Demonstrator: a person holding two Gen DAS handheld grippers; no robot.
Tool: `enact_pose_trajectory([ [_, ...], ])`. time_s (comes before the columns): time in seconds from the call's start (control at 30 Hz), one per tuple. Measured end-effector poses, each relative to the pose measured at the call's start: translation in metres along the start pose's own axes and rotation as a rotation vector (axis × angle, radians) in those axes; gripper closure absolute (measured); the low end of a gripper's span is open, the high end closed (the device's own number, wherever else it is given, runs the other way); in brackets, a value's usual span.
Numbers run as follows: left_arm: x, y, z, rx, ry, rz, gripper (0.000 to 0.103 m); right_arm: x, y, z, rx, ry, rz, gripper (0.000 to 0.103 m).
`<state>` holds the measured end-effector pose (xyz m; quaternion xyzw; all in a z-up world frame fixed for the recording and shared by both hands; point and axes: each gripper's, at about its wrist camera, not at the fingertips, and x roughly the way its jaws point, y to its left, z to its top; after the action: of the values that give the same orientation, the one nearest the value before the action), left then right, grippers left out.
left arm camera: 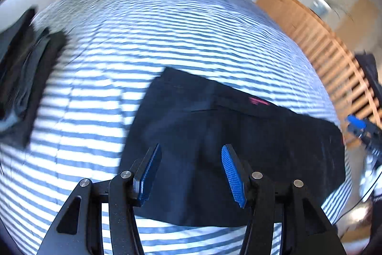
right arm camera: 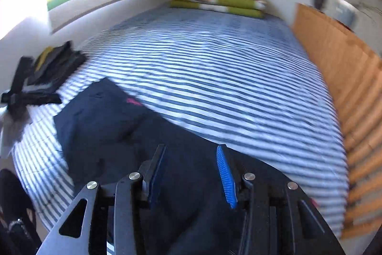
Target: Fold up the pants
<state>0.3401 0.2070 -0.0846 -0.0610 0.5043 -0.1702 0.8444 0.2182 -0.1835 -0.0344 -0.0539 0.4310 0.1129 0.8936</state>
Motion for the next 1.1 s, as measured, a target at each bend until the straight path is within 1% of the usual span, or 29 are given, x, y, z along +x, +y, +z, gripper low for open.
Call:
enact_pose_trajectory([
  [0.07,0.004,0.023,-0.001,-0.012,-0.003,0.004,0.047,0.036,0.033,0.022,-0.088,0.043,0.042,0.064],
  [0.13,0.003,0.035,-0.008,-0.012,-0.019,0.020,0.047,0.071,0.063,0.042,-0.155,0.099,0.090,0.064],
  [0.2,0.006,0.038,-0.018,-0.023,-0.023,0.010,0.047,0.102,0.088,0.055,-0.202,0.144,0.122,0.064],
  [0.27,0.011,0.042,-0.024,-0.024,-0.025,0.004,0.046,0.128,0.110,0.067,-0.255,0.168,0.121,0.064],
  [0.3,0.014,0.037,-0.028,-0.020,-0.024,0.009,0.046,0.139,0.121,0.070,-0.273,0.177,0.125,0.064],
  [0.37,0.016,0.041,-0.031,-0.018,-0.025,0.005,0.046,0.164,0.138,0.080,-0.299,0.207,0.149,0.064],
  [0.47,0.017,0.053,-0.036,-0.047,-0.055,-0.027,0.045,0.193,0.163,0.087,-0.341,0.243,0.150,0.064],
  [0.57,0.022,0.061,-0.030,-0.070,-0.031,-0.052,0.045,0.215,0.183,0.089,-0.384,0.274,0.140,0.064],
  [0.67,0.016,0.066,-0.025,-0.082,-0.070,-0.054,0.045,0.232,0.188,0.087,-0.372,0.321,0.148,0.064],
  [0.73,0.018,0.070,-0.024,-0.084,-0.064,-0.048,0.045,0.236,0.188,0.084,-0.354,0.327,0.164,0.072],
  [0.77,0.020,0.073,-0.025,-0.085,-0.056,-0.046,0.045,0.234,0.190,0.083,-0.368,0.322,0.158,0.080],
  [0.8,0.022,0.075,-0.026,-0.087,-0.052,-0.044,0.045,0.232,0.191,0.083,-0.381,0.318,0.145,0.091],
  [0.87,0.025,0.079,-0.028,-0.091,-0.040,-0.042,0.045,0.225,0.187,0.084,-0.360,0.308,0.131,0.098],
  [0.9,0.027,0.080,-0.029,-0.090,-0.034,-0.039,0.045,0.222,0.186,0.086,-0.350,0.305,0.131,0.100],
  [1.0,0.030,0.081,-0.031,-0.086,-0.028,-0.039,0.045,0.212,0.181,0.089,-0.346,0.276,0.120,0.101],
  [1.1,0.031,0.080,-0.030,-0.085,-0.028,-0.041,0.045,0.220,0.176,0.093,-0.350,0.267,0.045,0.102],
])
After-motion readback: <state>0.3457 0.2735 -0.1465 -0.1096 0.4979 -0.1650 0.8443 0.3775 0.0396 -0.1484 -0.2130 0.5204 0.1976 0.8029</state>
